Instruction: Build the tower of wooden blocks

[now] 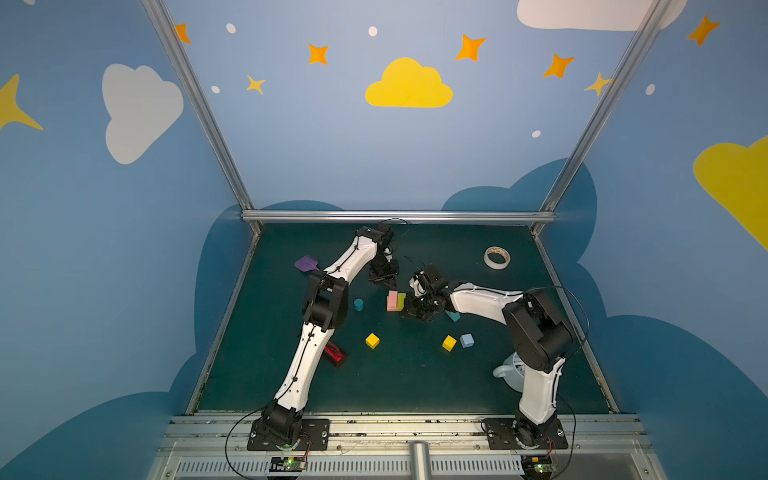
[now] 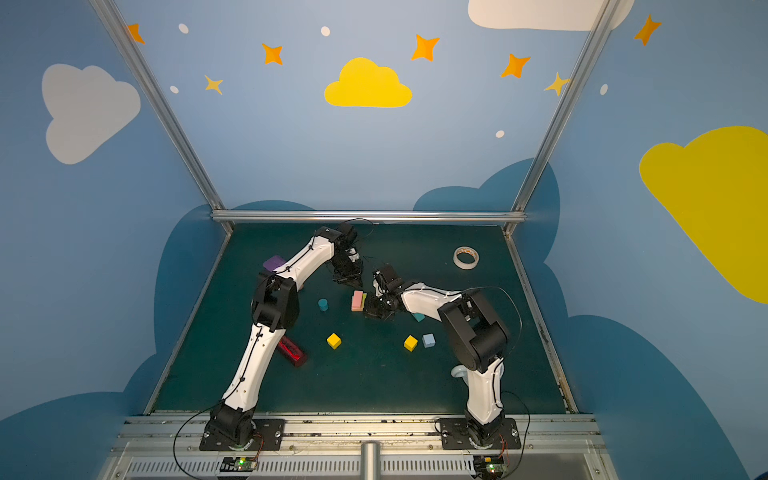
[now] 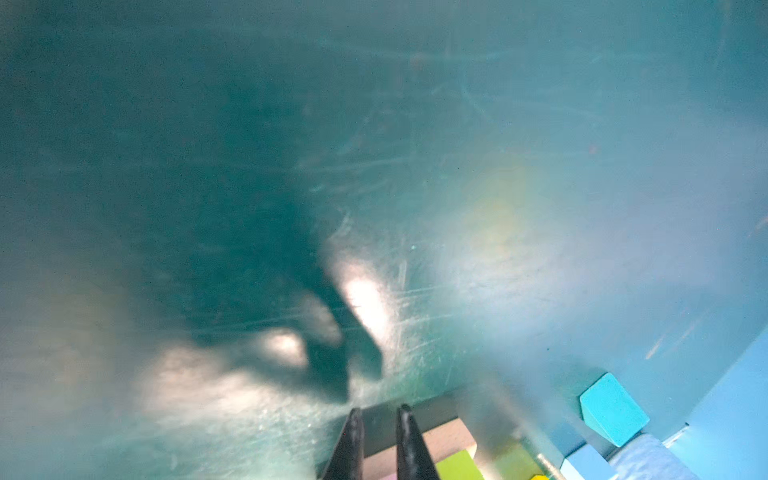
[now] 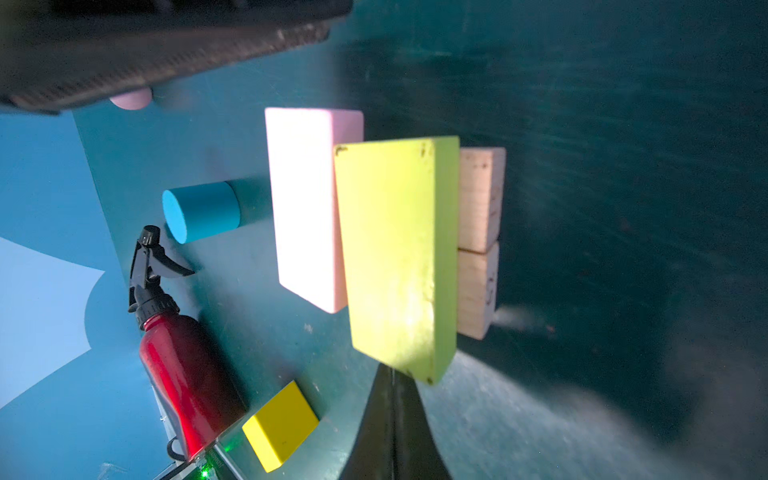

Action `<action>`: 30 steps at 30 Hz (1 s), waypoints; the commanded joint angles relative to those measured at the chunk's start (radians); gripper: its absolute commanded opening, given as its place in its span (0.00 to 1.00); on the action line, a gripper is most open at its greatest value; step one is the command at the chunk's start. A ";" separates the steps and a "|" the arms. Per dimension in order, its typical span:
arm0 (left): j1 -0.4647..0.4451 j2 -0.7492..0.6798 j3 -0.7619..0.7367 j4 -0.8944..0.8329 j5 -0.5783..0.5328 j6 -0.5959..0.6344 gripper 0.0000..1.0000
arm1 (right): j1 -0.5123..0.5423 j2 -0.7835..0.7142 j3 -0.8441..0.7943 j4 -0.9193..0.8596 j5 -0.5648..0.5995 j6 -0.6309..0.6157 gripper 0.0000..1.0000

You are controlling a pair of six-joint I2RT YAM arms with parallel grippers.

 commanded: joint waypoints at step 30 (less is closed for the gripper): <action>0.017 -0.383 -0.473 0.170 0.026 -0.079 0.35 | -0.135 -0.149 -0.005 -0.088 -0.080 -0.099 0.42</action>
